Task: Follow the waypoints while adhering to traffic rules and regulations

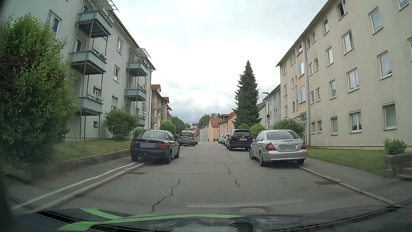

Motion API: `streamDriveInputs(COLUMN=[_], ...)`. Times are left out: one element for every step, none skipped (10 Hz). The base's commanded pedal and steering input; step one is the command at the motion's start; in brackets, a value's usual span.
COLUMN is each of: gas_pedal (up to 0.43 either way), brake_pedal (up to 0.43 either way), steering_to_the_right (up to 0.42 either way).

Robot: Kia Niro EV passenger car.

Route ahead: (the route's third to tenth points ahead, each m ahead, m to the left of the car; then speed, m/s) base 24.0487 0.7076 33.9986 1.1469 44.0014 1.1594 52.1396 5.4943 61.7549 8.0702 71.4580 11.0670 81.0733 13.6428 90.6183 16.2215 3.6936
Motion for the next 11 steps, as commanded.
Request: streamDriveInputs(gas_pedal=[0.110, 0.110, 0.110, 0.079, 0.000, 0.000, 0.000, 0.000, 0.000, 0.000, 0.000], brake_pedal=[0.000, 0.000, 0.000, 0.000, 0.000, 0.000, 0.000, 0.000, 0.000, 0.000, 0.000], steering_to_the_right=[-0.024, -0.025, -0.025, -0.025, -0.025, -0.025, -0.025, -0.025, -0.025, -0.024, -0.023])
